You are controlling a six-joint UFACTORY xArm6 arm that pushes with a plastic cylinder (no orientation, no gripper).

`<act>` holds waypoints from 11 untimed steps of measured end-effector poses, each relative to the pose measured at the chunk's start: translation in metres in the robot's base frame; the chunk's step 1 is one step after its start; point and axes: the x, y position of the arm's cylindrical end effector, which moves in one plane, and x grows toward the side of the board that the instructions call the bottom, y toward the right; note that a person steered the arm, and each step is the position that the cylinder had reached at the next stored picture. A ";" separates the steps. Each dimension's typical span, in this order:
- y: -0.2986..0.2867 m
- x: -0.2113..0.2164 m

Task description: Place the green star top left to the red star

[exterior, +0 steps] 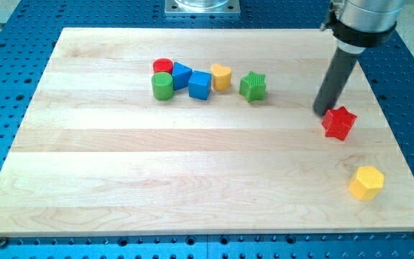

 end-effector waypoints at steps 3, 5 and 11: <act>0.033 0.047; -0.010 0.024; -0.108 -0.093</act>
